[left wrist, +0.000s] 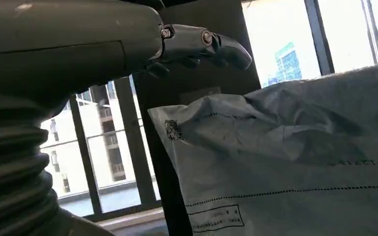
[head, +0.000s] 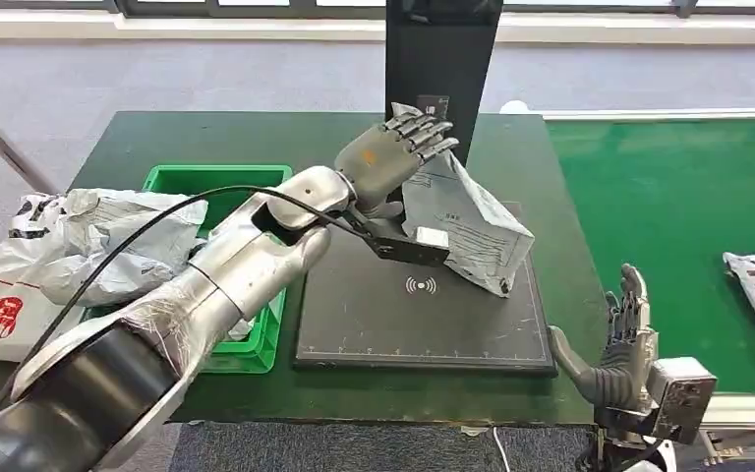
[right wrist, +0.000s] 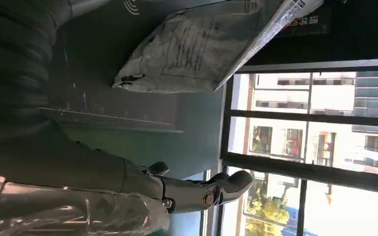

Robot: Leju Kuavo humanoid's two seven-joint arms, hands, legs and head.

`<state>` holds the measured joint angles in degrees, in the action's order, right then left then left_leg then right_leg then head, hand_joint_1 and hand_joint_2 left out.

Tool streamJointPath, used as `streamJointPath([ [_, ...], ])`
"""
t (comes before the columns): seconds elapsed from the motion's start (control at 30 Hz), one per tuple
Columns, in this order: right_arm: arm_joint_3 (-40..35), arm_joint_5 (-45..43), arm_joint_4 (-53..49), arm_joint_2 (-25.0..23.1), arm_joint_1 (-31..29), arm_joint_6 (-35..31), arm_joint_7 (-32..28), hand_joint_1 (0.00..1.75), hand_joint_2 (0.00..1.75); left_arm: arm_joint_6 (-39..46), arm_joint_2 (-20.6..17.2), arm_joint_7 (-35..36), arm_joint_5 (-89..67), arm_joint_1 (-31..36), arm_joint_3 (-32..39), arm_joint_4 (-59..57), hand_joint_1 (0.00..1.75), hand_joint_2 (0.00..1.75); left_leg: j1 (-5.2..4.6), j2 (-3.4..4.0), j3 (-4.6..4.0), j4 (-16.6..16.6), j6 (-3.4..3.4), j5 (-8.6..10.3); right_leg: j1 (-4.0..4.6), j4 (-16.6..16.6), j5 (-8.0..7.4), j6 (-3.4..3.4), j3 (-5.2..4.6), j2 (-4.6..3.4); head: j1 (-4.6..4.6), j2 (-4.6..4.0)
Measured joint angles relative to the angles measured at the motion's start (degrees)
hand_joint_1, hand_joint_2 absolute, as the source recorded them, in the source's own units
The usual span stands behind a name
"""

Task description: Moved the parcel from conveyor to table for the left to box.

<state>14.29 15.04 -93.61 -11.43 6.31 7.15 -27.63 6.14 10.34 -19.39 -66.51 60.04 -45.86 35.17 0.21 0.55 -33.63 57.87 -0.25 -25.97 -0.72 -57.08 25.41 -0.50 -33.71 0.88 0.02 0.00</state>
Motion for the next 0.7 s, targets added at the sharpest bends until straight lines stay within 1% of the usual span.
streamJointPath([
  [0.23,0.0,-0.2,0.2,0.0,0.02,-0.22,-0.13,0.0,1.75,-1.07,1.1,-1.03,1.07,0.0,-0.02,-1.73,0.0,1.75,-0.01,0.0,0.0,0.0,0.0,0.0,-0.01,0.01,0.0,0.0,0.01,0.0,-0.02,0.0],
  [0.5,0.0,-0.52,0.52,0.0,-0.19,-0.79,-0.13,0.0,1.75,-1.7,5.0,-2.32,2.19,-0.56,-0.87,-4.5,0.0,1.75,-0.04,-0.02,-0.02,0.0,0.01,-0.01,-0.05,0.02,0.0,-0.01,0.0,0.02,-0.02,0.0],
  [0.53,0.0,-0.52,0.59,0.0,-0.26,-0.98,-0.13,0.0,1.75,-1.7,5.44,-2.51,2.19,-0.72,-1.03,-4.68,1.2,1.75,-0.04,-0.03,-0.02,0.0,0.01,-0.01,-0.05,0.02,0.0,-0.01,0.01,0.02,0.0,0.0],
  [0.57,0.0,-0.55,0.63,0.0,-0.27,-1.22,-0.13,0.0,1.75,-1.7,5.82,-2.69,2.19,-0.94,-1.14,-4.83,1.75,1.75,-0.04,-0.04,-0.02,0.0,0.01,-0.01,-0.05,0.02,0.0,-0.01,0.01,0.03,-0.02,0.0],
  [0.7,0.0,-0.7,0.72,0.02,-0.32,-1.6,-0.13,0.0,1.75,-2.49,7.48,-2.32,2.23,-1.2,-1.92,-5.46,1.75,1.75,-0.04,-0.03,-0.02,0.0,0.01,-0.01,-0.05,0.01,0.0,-0.01,0.01,0.01,0.0,0.0],
])
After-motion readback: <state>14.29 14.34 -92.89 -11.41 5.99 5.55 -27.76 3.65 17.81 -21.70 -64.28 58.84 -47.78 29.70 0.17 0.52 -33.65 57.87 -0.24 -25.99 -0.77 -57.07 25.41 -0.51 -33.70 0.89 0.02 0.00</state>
